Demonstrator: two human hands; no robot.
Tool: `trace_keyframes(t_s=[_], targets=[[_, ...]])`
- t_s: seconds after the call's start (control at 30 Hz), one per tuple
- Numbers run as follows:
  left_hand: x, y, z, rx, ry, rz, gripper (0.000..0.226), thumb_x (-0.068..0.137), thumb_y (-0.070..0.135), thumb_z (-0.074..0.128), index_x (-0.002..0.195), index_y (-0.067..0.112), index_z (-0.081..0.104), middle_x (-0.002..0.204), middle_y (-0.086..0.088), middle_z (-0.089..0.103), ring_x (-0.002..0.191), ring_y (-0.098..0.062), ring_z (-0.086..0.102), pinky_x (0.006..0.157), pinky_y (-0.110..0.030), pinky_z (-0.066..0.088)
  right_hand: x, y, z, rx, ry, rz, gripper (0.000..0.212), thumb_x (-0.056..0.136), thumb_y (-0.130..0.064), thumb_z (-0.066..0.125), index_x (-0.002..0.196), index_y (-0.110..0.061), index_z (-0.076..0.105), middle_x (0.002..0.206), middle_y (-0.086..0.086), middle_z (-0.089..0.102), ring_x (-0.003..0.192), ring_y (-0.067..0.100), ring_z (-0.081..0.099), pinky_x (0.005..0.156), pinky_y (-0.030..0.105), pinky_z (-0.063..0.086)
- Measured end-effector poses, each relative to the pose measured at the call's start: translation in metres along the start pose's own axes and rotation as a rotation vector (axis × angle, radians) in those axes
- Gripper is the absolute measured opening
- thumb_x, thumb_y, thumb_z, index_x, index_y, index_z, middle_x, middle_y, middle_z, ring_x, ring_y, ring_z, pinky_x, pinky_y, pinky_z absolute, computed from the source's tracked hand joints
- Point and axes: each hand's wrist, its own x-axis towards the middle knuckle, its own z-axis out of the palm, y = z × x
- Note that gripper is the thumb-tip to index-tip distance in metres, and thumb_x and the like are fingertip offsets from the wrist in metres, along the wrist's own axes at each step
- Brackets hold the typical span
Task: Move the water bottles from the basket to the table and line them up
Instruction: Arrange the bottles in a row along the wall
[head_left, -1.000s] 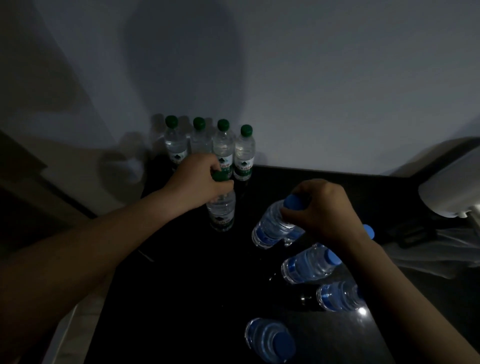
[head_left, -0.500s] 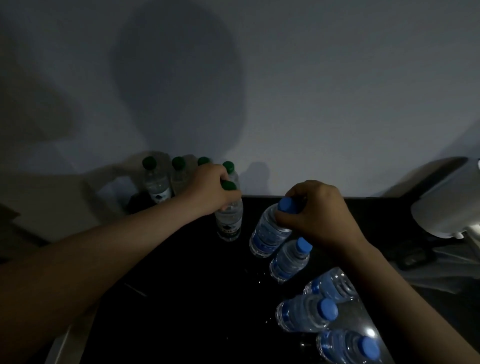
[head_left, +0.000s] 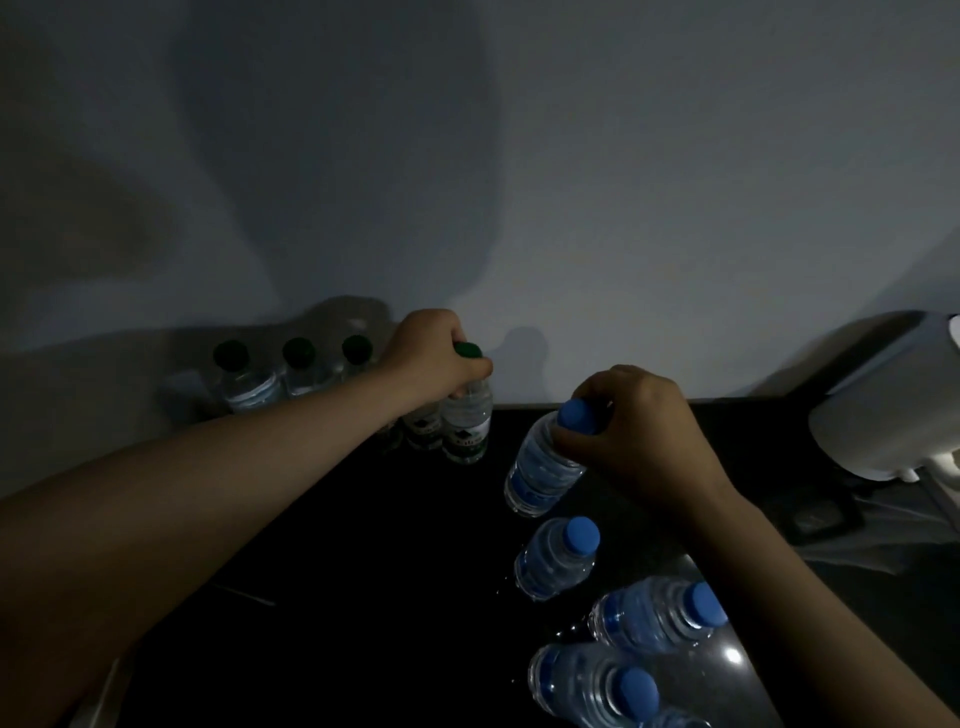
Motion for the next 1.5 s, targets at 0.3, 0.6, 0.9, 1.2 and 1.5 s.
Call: trace_keyframes(t_s=[0.3,0.6,0.9,1.2,1.5], targets=[[0.046,-0.006,0.018,-0.042,0.045,-0.021,0.023,0.068,0.019,0.075,0.065,0.003,0.058,0.050,-0.005,0.064,0.048,-0.013,0.066,0.049,-0.029,0.053,0.016,0.027,0.013,-0.022,-0.033,-0.015,0.024,0.075,-0.028,0.077,0.093,-0.016,0.066,0.084,-0.008,0.053,0.070,0.003,0.051,0.060,0.014,0.043],[0.057,-0.019,0.037,-0.066,0.040,-0.087,0.029,0.070,0.019,0.075,0.057,0.014,0.049,0.050,-0.003,0.060,0.049,-0.015,0.067,0.046,-0.024,0.051,0.026,0.036,0.026,-0.035,-0.025,-0.045,0.024,0.074,-0.027,0.077,0.092,-0.013,0.067,0.085,-0.003,0.057,0.073,0.010,0.053,0.062,0.015,0.043],[0.054,-0.025,0.043,0.009,0.046,-0.123,0.027,0.068,0.025,0.076,0.073,0.008,0.056,0.073,-0.013,0.067,0.068,-0.024,0.067,0.062,-0.037,0.054,0.028,0.035,0.033,-0.014,-0.026,-0.032,0.023,0.075,-0.024,0.076,0.091,-0.012,0.067,0.086,-0.001,0.058,0.074,0.010,0.054,0.063,0.022,0.049],[0.048,-0.025,0.047,0.034,0.022,-0.106,0.030,0.070,0.022,0.076,0.066,0.011,0.049,0.063,-0.004,0.055,0.052,-0.010,0.047,0.043,-0.023,0.029,0.027,0.039,0.036,-0.015,-0.040,-0.006,0.026,0.074,-0.028,0.077,0.093,-0.013,0.067,0.087,-0.002,0.058,0.074,0.009,0.055,0.063,0.017,0.046],[0.052,-0.020,0.046,0.130,-0.020,-0.089,0.030,0.071,0.022,0.074,0.072,0.007,0.048,0.074,-0.012,0.052,0.065,-0.022,0.048,0.054,-0.029,0.034,0.032,0.046,0.037,-0.022,-0.052,0.002,0.027,0.075,-0.029,0.076,0.095,-0.012,0.067,0.090,0.000,0.061,0.076,0.011,0.057,0.067,0.024,0.052]])
